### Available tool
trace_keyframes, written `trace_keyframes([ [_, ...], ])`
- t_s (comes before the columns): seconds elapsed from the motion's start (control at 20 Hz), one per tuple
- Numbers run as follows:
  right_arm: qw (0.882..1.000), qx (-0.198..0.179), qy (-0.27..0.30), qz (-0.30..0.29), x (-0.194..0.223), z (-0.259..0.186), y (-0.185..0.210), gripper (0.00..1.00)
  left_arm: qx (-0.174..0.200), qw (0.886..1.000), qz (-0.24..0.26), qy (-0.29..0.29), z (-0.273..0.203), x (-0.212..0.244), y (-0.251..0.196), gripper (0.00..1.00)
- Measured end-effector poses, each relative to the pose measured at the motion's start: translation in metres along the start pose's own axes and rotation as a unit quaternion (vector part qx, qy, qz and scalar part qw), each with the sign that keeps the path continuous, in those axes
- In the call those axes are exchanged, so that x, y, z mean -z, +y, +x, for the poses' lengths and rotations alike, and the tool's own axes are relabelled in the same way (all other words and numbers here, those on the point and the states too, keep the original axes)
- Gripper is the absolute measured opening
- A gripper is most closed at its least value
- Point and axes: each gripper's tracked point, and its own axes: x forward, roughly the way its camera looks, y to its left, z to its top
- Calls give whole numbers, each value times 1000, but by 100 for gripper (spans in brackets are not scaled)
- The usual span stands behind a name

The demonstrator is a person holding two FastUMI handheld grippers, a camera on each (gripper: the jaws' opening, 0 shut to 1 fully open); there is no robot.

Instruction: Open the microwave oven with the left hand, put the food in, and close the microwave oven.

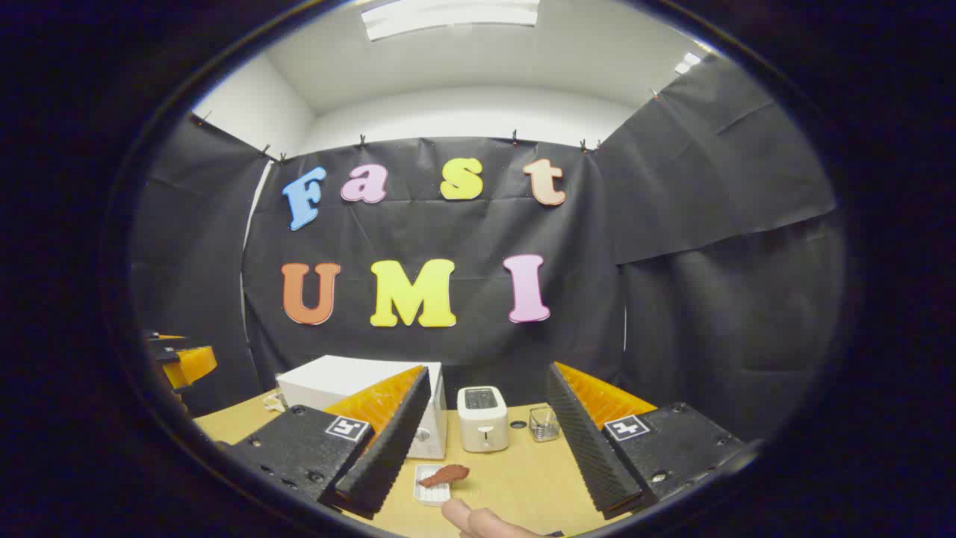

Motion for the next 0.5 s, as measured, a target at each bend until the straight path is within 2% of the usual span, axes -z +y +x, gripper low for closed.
trace_keyframes([
  [0.15,1000,2,0,-2,0,1,-5,99,28,1000,-5,8,-3,5,-18,92],
  [0.35,999,36,-32,-21,-11,-1,-23,99,27,1000,13,0,-1,6,-21,92],
  [0.5,999,33,-38,-16,-10,-5,-23,99,35,999,11,10,5,15,-29,92],
])
